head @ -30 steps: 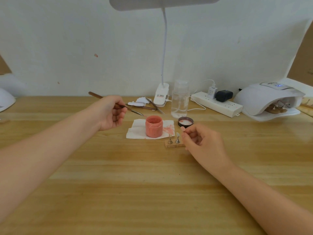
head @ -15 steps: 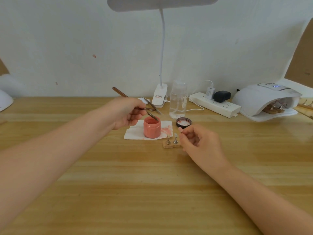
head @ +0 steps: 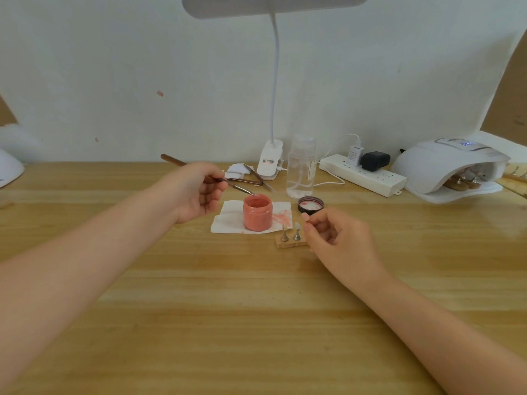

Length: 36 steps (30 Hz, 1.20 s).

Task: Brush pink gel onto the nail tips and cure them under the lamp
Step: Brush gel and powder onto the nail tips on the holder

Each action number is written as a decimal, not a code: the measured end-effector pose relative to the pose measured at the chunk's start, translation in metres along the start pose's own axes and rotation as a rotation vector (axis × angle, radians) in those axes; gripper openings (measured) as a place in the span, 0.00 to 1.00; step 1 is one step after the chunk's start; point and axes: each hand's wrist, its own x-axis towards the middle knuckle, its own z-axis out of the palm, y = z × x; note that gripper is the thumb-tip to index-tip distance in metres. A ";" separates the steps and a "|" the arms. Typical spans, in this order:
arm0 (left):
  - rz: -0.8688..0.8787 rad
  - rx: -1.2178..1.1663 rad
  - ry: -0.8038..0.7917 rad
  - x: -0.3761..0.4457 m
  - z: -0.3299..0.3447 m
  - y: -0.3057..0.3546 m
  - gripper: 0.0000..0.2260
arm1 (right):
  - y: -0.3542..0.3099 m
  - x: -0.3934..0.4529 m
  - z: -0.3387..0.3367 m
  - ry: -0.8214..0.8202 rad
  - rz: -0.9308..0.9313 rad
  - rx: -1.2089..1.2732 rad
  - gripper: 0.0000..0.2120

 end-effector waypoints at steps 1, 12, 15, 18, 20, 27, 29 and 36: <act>-0.005 -0.015 0.000 0.000 -0.001 -0.001 0.08 | 0.000 0.000 0.000 -0.004 -0.003 -0.004 0.04; -0.061 -0.084 0.045 0.004 -0.018 -0.015 0.08 | -0.002 0.000 -0.001 -0.010 0.003 -0.020 0.05; -0.048 -0.118 0.080 0.004 -0.026 -0.018 0.07 | -0.002 0.000 0.000 -0.006 0.004 -0.018 0.05; -0.010 -0.200 0.108 0.000 -0.029 -0.018 0.07 | -0.003 0.000 -0.001 -0.013 -0.003 -0.019 0.04; 0.039 -0.245 0.116 -0.006 -0.025 -0.017 0.07 | -0.003 -0.001 -0.002 -0.019 0.000 -0.025 0.04; 0.354 -0.252 0.032 -0.039 0.028 -0.023 0.06 | -0.005 -0.001 -0.002 -0.017 0.008 -0.038 0.03; 0.479 -0.219 0.016 -0.048 0.043 -0.032 0.05 | -0.005 -0.001 -0.002 -0.013 0.013 -0.033 0.03; 0.883 0.062 -0.035 -0.061 0.059 -0.076 0.04 | -0.004 0.000 -0.003 -0.004 0.017 -0.033 0.03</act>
